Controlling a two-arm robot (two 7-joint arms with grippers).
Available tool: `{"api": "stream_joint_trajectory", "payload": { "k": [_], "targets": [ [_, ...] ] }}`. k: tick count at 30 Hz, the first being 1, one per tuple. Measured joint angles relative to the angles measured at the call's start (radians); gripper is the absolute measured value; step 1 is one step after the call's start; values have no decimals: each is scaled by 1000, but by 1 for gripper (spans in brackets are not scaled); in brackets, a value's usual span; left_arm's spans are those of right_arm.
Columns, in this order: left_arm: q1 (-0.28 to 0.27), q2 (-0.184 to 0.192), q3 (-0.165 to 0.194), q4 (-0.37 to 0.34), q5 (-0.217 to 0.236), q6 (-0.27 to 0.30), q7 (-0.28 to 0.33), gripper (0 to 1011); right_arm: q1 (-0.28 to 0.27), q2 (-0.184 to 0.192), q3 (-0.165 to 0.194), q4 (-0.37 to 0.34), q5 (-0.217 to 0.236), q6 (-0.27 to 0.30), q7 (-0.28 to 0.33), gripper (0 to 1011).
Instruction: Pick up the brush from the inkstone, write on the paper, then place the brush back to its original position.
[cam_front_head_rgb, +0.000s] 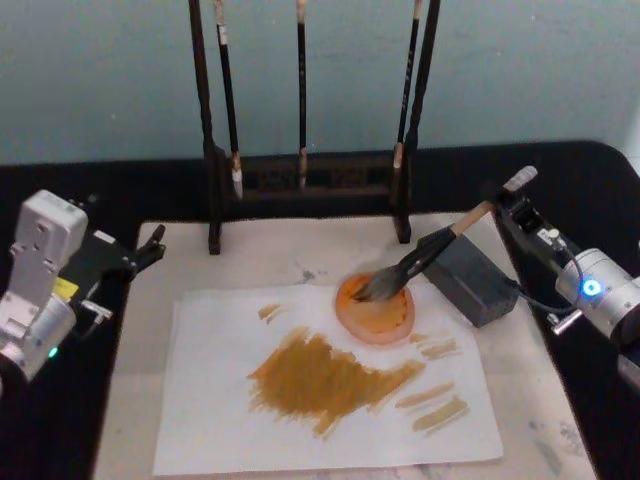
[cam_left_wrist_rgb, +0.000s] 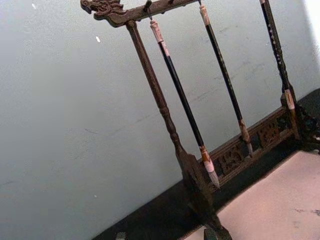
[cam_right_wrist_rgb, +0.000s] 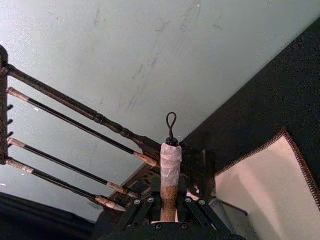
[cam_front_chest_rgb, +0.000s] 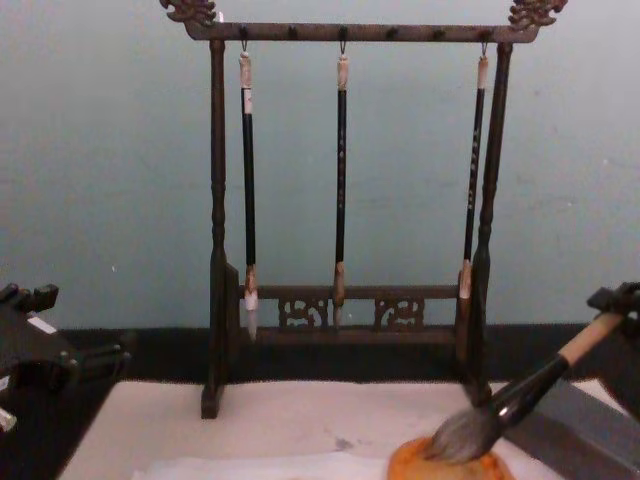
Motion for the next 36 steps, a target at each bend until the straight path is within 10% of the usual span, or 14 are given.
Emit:
{"api": "stream_joint_trajectory", "payload": {
  "k": [36],
  "targets": [
    [0, 0, 0, 0, 0, 0, 0, 1010, -1, 25, -82, 4, 23, -118, -31, 173]
  ]
}}
